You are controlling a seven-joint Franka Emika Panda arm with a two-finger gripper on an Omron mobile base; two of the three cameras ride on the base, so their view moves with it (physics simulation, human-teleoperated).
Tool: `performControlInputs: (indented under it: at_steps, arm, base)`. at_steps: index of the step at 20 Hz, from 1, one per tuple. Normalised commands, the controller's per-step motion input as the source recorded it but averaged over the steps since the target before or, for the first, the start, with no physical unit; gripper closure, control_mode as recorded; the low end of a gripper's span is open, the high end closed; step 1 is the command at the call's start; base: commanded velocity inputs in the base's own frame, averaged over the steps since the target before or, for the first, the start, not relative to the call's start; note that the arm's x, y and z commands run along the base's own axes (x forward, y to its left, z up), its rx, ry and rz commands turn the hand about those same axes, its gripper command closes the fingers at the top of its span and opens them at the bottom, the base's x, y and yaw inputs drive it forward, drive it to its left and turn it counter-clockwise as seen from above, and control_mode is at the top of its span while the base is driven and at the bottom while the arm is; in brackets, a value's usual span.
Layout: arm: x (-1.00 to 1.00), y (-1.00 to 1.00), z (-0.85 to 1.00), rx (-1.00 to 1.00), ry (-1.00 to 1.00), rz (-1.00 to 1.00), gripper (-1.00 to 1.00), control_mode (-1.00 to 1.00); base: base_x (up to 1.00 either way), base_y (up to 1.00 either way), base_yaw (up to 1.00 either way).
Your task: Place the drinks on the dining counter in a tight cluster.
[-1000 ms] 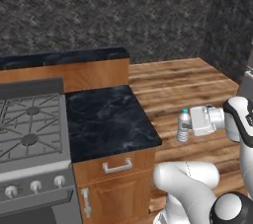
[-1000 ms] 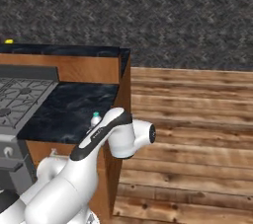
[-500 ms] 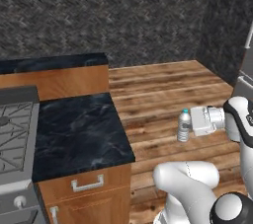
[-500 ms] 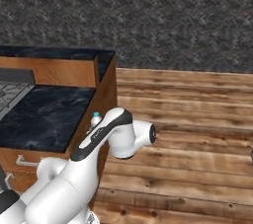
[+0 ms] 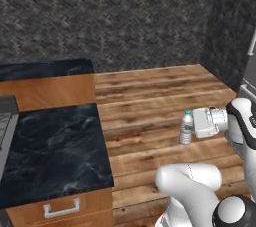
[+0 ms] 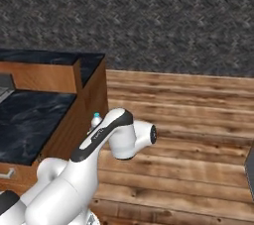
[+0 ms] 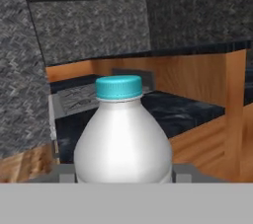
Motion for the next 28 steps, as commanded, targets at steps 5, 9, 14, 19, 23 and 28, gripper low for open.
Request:
performControlInputs:
  at_steps: [5,9,14,19,23,28]
  arm:
    - [0.0,0.0,0.0,0.0,0.0,0.0,1.0,1.0]
    - [0.0,0.0,0.0,0.0,0.0,0.0,1.0,1.0]
    - [0.0,0.0,0.0,0.0,0.0,0.0,1.0,1.0]
    - [0.0,0.0,0.0,0.0,0.0,0.0,1.0,1.0]
    - [0.0,0.0,0.0,0.0,0.0,0.0,1.0,1.0]
    - [0.0,0.0,0.0,0.0,0.0,0.0,1.0,1.0]
  base:
    - [0.63,-0.43,0.07]
    - [0.8,-0.34,0.07]
    - [0.86,-0.27,0.06]
    - [0.88,-0.26,0.04]
    - [0.89,-0.25,0.02]
    - [0.9,-0.24,0.03]
